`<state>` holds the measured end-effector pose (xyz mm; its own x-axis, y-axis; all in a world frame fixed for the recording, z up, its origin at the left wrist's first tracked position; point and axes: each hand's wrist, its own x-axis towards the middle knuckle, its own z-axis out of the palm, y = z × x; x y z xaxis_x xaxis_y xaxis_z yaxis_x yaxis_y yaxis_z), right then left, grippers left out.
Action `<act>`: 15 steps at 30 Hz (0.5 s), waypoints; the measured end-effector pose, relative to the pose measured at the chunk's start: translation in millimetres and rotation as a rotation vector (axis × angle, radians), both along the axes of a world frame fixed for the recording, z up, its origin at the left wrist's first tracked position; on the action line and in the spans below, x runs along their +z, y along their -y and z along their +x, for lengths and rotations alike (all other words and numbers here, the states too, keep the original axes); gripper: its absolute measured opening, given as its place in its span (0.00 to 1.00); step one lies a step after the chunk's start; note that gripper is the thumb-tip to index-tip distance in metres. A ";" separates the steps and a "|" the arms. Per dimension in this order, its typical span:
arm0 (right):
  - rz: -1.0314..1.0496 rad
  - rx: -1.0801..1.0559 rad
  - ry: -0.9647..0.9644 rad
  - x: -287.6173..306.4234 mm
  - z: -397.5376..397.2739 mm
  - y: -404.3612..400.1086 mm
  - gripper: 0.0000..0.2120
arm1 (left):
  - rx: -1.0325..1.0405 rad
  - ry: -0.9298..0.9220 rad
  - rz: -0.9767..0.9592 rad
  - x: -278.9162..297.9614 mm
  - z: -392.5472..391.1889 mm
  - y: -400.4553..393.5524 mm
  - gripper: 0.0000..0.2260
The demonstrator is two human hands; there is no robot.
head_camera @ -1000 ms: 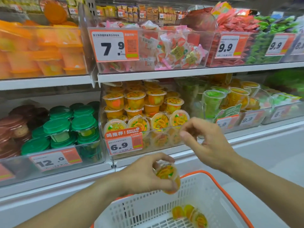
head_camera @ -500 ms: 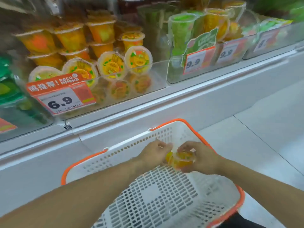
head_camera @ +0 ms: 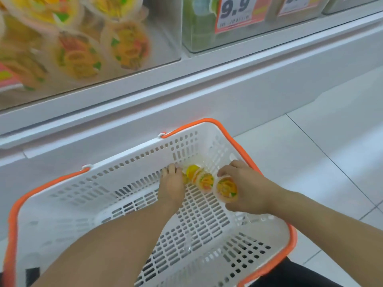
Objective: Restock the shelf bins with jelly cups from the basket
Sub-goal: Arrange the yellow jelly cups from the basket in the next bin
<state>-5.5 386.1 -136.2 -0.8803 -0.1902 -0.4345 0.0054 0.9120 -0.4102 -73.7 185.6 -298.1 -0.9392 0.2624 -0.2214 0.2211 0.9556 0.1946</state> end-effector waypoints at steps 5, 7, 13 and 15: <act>0.017 -0.002 0.008 8.6 -9.7 5.6 0.40 | 0.065 0.308 0.218 20.8 -5.0 15.3 0.10; -0.003 0.002 0.021 19.3 -16.0 13.7 0.43 | 0.087 0.549 0.319 46.3 -7.3 31.8 0.09; -0.184 -0.020 -0.082 80.5 -33.7 51.0 0.31 | 0.131 1.359 0.934 175.7 0.1 70.1 0.14; -0.373 -0.084 -0.225 111.7 -36.3 62.6 0.26 | 0.206 1.379 1.175 218.8 1.9 75.5 0.18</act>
